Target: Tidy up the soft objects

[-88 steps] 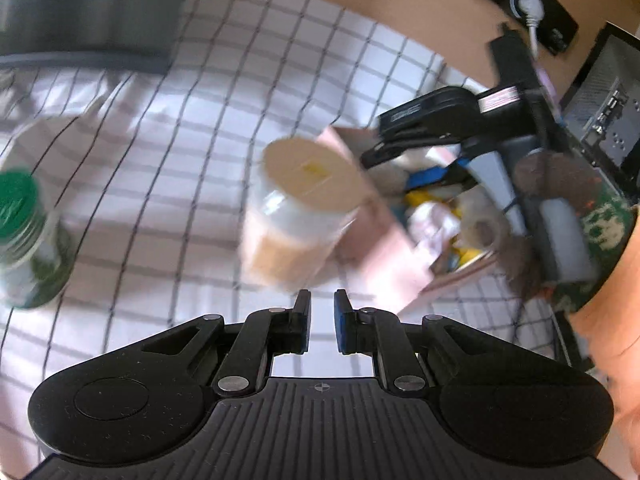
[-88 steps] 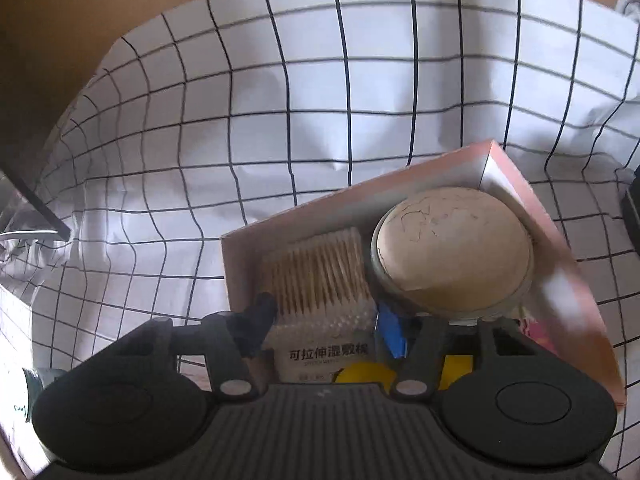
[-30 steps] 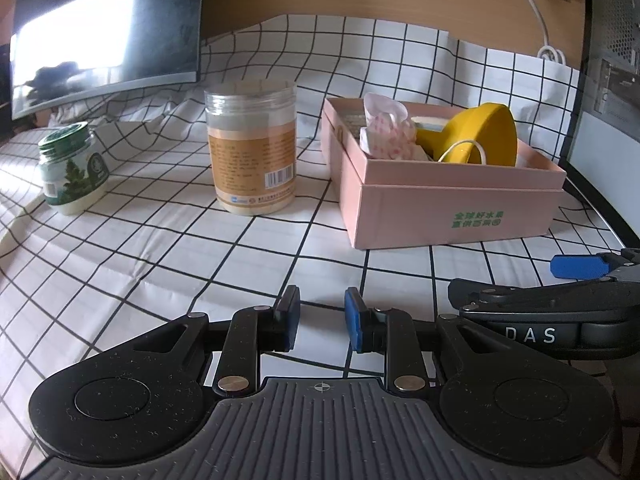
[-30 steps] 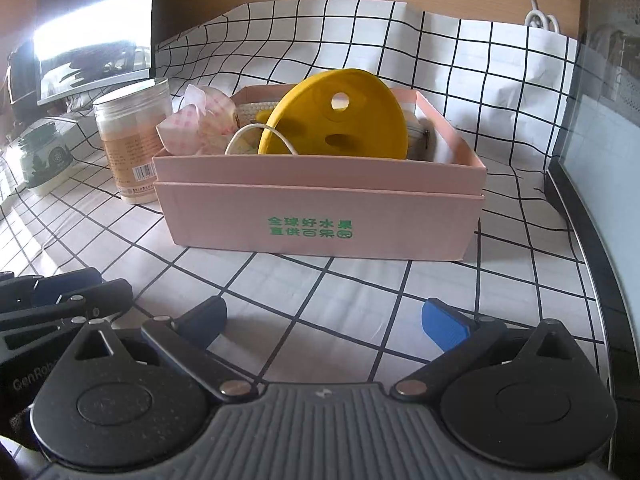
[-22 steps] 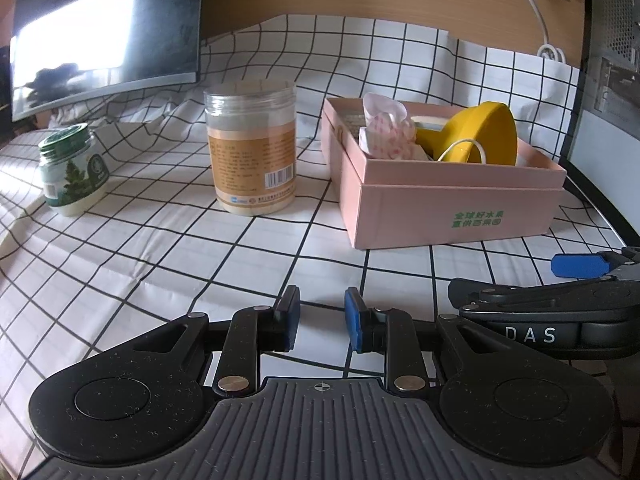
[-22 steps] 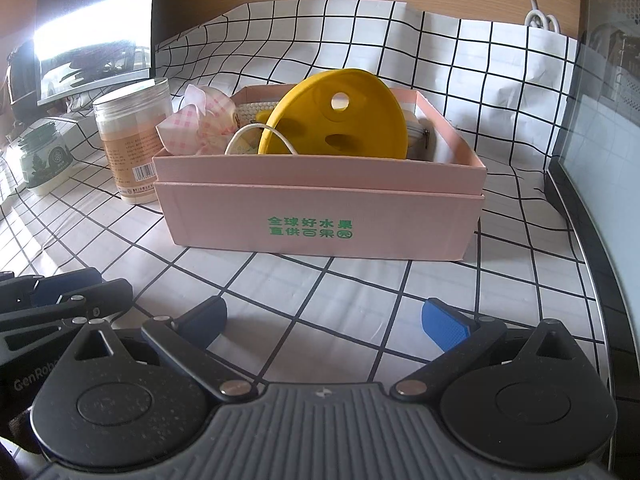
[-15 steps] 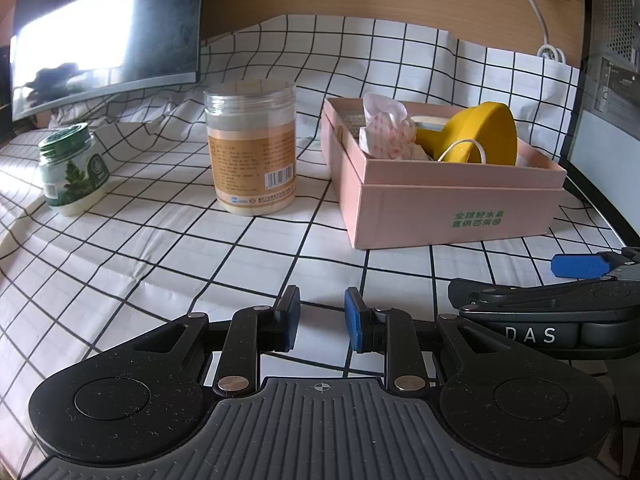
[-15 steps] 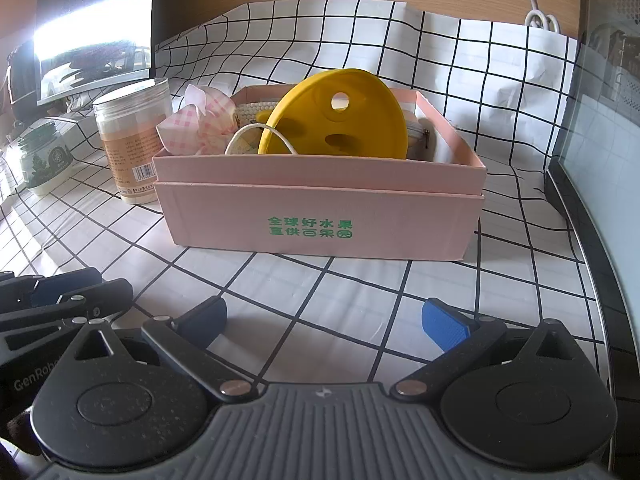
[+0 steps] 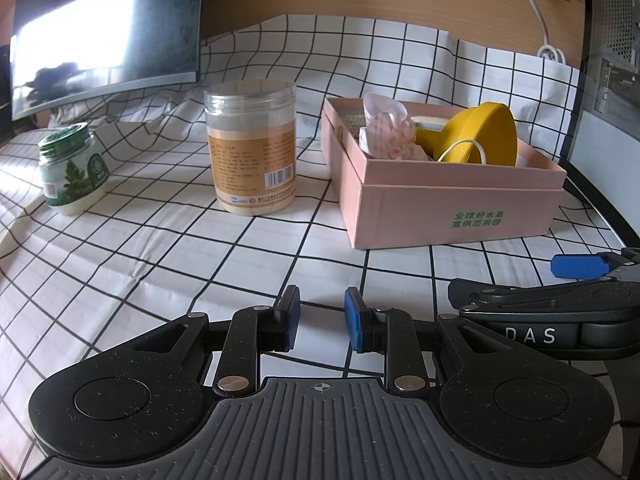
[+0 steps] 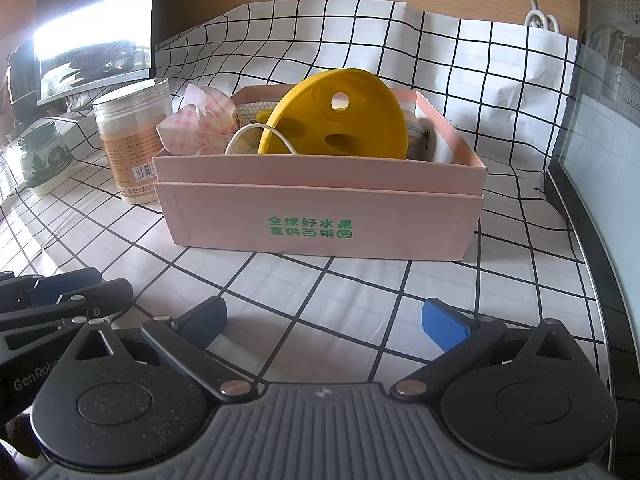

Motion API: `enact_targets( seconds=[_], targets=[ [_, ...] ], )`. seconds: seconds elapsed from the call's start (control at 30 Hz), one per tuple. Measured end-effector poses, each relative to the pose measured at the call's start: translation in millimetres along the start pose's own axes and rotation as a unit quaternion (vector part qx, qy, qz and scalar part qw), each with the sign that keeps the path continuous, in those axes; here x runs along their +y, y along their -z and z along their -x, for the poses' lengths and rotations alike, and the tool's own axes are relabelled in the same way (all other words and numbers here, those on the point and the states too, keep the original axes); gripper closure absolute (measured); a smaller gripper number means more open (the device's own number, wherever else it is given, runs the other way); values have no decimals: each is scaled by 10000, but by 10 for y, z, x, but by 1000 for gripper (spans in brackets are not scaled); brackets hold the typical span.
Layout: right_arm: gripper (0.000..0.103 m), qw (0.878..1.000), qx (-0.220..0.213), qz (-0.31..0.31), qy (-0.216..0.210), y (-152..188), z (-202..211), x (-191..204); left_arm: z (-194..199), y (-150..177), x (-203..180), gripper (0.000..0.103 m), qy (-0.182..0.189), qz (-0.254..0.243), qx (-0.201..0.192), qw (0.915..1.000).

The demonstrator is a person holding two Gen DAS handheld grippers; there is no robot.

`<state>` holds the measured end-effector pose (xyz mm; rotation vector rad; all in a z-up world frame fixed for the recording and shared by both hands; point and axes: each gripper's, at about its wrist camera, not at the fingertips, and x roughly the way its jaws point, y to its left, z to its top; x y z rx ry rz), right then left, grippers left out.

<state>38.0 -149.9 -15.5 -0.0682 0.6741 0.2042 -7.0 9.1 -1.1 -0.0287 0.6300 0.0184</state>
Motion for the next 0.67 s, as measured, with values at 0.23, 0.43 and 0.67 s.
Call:
enact_targets(
  seconds=[0.23,0.43,0.67],
  targets=[
    [0,10000,0,1,0,1,-1,-1,-1,1,2,76,1,1,0,10000],
    [0,10000,1,1,0,1,1,0,0,1,2,76,5,5,0,10000],
    [0,10000,0,1,0,2,0,-1,-3,-4,-3,75,76,6,4,10000]
  ],
)
